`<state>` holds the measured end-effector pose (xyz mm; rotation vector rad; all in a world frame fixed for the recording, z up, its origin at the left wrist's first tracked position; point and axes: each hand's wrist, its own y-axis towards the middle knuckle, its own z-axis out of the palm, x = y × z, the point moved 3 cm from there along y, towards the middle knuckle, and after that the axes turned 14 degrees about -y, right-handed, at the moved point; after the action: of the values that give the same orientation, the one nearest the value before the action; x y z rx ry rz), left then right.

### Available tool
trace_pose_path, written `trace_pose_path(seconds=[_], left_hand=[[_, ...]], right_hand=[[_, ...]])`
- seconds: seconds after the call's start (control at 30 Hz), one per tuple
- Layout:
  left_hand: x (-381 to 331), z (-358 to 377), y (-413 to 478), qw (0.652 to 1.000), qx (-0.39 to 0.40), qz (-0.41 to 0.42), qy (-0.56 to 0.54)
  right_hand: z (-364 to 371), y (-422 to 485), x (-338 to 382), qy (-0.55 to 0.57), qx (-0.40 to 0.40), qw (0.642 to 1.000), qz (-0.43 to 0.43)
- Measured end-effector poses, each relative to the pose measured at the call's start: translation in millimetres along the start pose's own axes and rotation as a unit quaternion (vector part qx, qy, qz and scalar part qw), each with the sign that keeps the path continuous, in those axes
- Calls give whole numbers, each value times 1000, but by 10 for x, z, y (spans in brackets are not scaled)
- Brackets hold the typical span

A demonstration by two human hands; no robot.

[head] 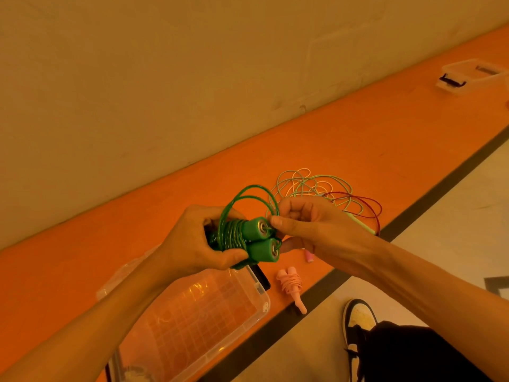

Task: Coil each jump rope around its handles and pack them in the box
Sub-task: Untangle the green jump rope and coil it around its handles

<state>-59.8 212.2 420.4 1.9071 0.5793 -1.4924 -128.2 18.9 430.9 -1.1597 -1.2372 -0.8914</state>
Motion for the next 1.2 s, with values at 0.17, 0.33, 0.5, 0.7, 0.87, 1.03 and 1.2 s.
trace_pose_path(seconds=[0.17,0.33,0.5,0.7,0.87,1.03,1.2], left_hand=[[38,29,15,1000,21,-4,11],[47,43,33,999,28,-10,14],[47,46,14,999,29,-17,-4],[75,62,15,999,23,-22,-42],[61,95,27,997,34,-26,-64],[47,81,26,998,45,-17,-41],[41,63,10,998,35,-12,-49]], right_hand=[[-67,22,-51,21,64,998,15],[-147,57,-125,43,114,992,27],[-111,32,-15,-85,39,995,-38],[-19,-37,61,-144,-23,986,-85],[-45,-24,64,-115,-28,989,-92],[-50,5,12,-91,3,992,-92],[2,39,-47,-121,12,985,-120]])
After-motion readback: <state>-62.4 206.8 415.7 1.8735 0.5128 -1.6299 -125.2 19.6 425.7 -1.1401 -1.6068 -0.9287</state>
